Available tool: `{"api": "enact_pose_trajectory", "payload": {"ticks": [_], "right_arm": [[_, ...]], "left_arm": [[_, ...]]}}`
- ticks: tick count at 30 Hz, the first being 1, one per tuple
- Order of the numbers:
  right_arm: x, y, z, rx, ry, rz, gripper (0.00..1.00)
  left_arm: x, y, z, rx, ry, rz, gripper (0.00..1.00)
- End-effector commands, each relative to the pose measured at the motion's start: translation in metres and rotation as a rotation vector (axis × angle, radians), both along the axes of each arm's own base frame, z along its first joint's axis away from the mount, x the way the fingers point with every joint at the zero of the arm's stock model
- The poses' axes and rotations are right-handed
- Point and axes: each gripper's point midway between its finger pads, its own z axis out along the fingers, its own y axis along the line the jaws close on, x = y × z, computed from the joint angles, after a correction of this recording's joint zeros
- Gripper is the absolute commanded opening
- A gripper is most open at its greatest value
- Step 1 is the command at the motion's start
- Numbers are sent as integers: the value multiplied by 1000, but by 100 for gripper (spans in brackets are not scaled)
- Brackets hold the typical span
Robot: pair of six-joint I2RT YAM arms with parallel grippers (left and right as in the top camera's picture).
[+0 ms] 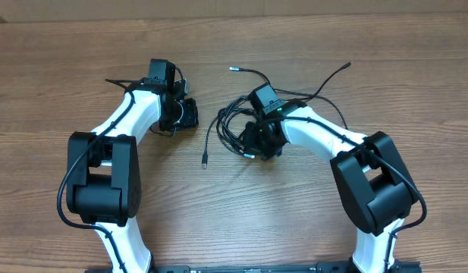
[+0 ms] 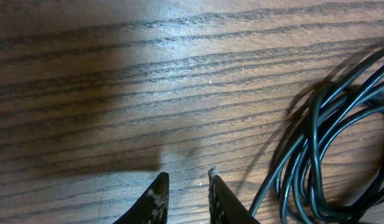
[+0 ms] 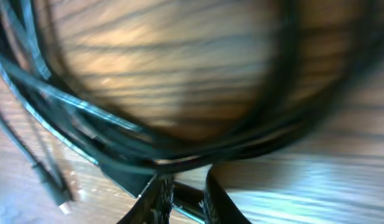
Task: Untangle cables
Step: 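Lower the right gripper onto the cable near the plugs, down-left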
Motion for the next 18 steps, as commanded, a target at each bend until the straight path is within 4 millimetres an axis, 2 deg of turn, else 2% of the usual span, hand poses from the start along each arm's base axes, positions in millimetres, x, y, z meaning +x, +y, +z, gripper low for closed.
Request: {"api": "enact_pose_trajectory", "payload": {"ticks": [1, 9, 15, 16, 18], "right_arm": [[-27, 15, -14, 0, 54, 55, 18], [-54, 44, -13, 2, 48, 154, 18], [-55, 53, -12, 17, 27, 174, 18], [-55, 52, -11, 18, 36, 169, 16], [-55, 55, 5, 66, 74, 176, 17]], "left_arm": [[7, 3, 0, 3, -7, 19, 23], [7, 3, 0, 3, -9, 19, 24], [7, 3, 0, 3, -9, 19, 26], [7, 3, 0, 3, -9, 19, 26], [7, 3, 0, 3, -9, 19, 26]]}}
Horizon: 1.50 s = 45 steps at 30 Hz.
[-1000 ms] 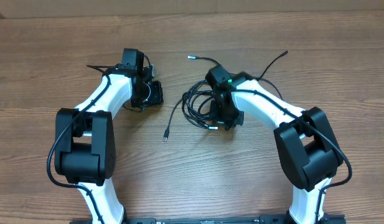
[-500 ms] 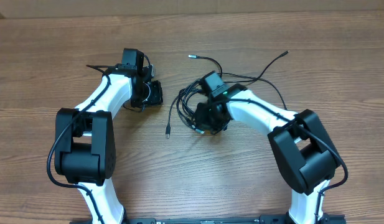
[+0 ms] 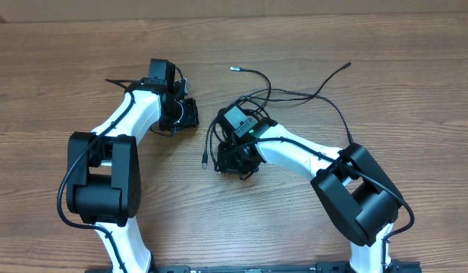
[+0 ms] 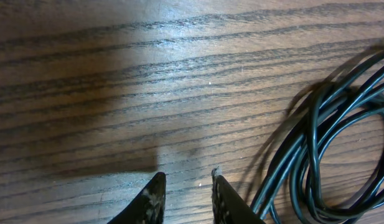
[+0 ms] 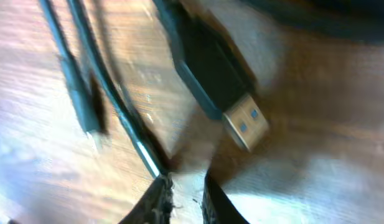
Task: Untangle cables
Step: 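Lower the right gripper onto the cable near the plugs, down-left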
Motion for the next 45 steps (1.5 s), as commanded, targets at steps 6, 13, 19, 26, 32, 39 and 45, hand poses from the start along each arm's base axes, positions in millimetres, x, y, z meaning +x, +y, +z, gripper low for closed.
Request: {"api": "enact_pose_trajectory", "payload": {"ticks": [6, 13, 19, 26, 32, 39, 45], "right_arm": [[35, -15, 57, 45, -42, 14, 18], [52, -47, 42, -65, -56, -103, 14], [53, -47, 24, -110, -86, -143, 14], [50, -22, 15, -70, -116, -127, 14], [40, -7, 16, -62, -133, -84, 14], [52, -24, 12, -162, -209, -107, 30], [56, -23, 13, -159, -226, -108, 36]], "left_arm": [[7, 3, 0, 3, -7, 19, 27], [7, 3, 0, 3, -7, 19, 27], [7, 3, 0, 3, -7, 19, 28], [7, 3, 0, 3, -7, 19, 28], [7, 3, 0, 3, -7, 19, 29], [7, 3, 0, 3, -7, 19, 29], [7, 3, 0, 3, -7, 19, 29]]}}
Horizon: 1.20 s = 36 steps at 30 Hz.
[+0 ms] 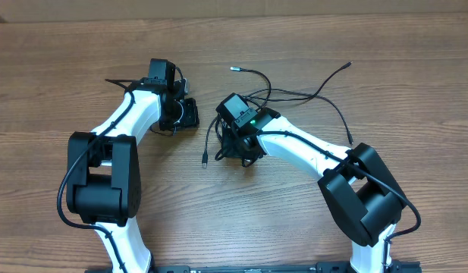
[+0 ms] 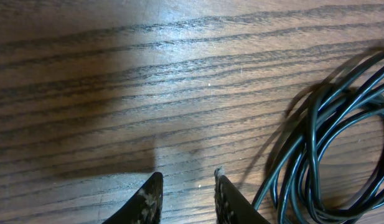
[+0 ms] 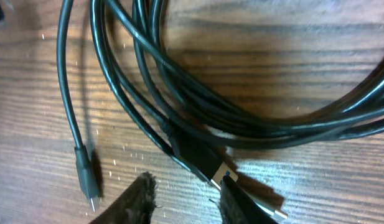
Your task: Untangle cables
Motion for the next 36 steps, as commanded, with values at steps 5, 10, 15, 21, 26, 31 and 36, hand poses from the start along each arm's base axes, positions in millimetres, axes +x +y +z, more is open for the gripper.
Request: {"api": "enact_pose_trajectory", "payload": {"ticks": [5, 10, 15, 21, 26, 31, 36], "right_arm": [[8, -1, -4, -10, -38, -3, 37], [5, -2, -7, -13, -32, -1, 37], [2, -5, -14, -19, -25, -1, 37], [-7, 15, -14, 101, 15, 36, 39], [-6, 29, -8, 174, 17, 57, 39], [-4, 31, -7, 181, 7, 58, 40], [-1, 35, -5, 199, -6, 61, 40]], "left_arm": [[6, 3, 0, 3, -4, 18, 29], [6, 3, 0, 3, -4, 18, 29], [6, 3, 0, 3, -4, 18, 29], [5, -3, 2, -34, 0, 8, 34], [5, -3, 2, -36, 1, 7, 37], [4, -4, 2, -43, 4, 6, 40], [1, -16, 6, -109, 11, -22, 45]]}}
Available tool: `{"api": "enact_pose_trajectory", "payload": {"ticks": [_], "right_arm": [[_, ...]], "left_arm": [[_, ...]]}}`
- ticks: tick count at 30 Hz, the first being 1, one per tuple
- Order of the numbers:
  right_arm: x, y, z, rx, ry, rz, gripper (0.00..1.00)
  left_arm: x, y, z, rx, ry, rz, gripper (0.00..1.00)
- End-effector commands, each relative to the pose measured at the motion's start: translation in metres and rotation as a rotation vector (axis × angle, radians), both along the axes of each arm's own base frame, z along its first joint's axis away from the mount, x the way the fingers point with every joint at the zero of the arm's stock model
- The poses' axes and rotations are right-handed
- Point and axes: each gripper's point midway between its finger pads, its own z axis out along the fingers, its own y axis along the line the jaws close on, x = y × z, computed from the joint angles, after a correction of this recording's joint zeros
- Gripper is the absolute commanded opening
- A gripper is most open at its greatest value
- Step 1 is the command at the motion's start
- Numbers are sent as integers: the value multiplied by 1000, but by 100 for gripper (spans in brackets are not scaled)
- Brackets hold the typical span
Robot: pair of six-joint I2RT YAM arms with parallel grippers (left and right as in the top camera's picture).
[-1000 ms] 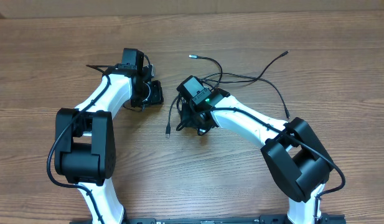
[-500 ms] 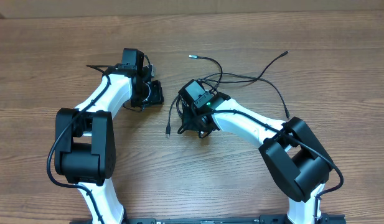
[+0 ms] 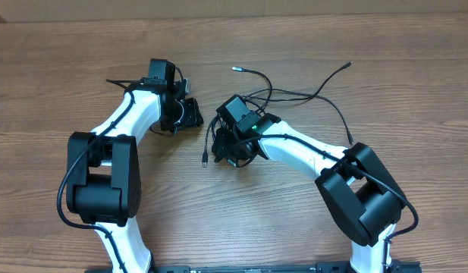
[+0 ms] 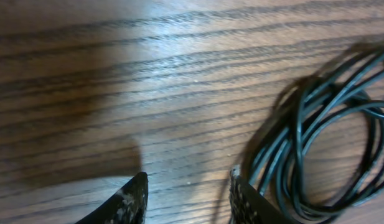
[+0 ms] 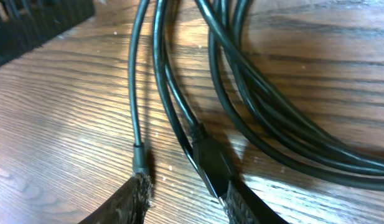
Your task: Untangle cables
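Note:
A tangle of thin black cables [image 3: 252,102] lies mid-table, with loose ends reaching far left [image 3: 234,68], far right [image 3: 349,65] and near [image 3: 204,161]. My right gripper [image 3: 232,150] sits low over the tangle's left side. In the right wrist view it [image 5: 185,190] is open; a black plug [image 5: 210,158] lies against its right finger and a thin cable end [image 5: 140,158] at its left fingertip. My left gripper [image 3: 191,112] stands left of the tangle, open [image 4: 187,186] over bare wood, a cable coil [image 4: 322,143] beside its right finger.
The wooden table [image 3: 82,61] stretches all round the tangle. A black ribbed part [image 5: 36,31] of the left arm's gripper shows at the upper left of the right wrist view, close to the cables.
My left gripper's jaws stand wider and the coil lies nearer its right finger. My right gripper is lower and closer to the cables, the plug now at its right finger.
My right gripper was nearly shut among the cables at the tangle's right side. Then it was further left and nearer, the bundle shifted with it. Then it stood open above the plug, and now lower. My left gripper stayed put, its jaws widening step by step.

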Motion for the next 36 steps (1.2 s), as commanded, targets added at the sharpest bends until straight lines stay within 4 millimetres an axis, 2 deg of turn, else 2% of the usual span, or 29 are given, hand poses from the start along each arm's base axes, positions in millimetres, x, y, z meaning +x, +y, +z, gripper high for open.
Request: {"api": "enact_pose_trajectory", "payload": {"ticks": [1, 13, 21, 25, 27, 31, 36], "right_arm": [[-2, 3, -3, 16, 7, 14, 41], [-3, 17, 4, 94, 15, 36, 46], [-2, 18, 5, 98, 9, 37, 47], [-1, 19, 15, 164, 31, 74, 54], [2, 15, 23, 206, 45, 88, 57], [15, -3, 31, 262, 88, 47, 61], [32, -22, 28, 242, 68, -12, 67]], "left_arm": [[2, -10, 5, -75, 5, -16, 45], [-8, -10, 0, -36, 45, -19, 51], [-11, -31, 0, -38, 31, -71, 60], [-12, -36, 0, -31, 28, -84, 61], [-13, -33, -2, -4, 30, -81, 58], [-16, -29, -5, 43, 46, -67, 52], [-23, -38, -11, 53, 66, -84, 49]]}}
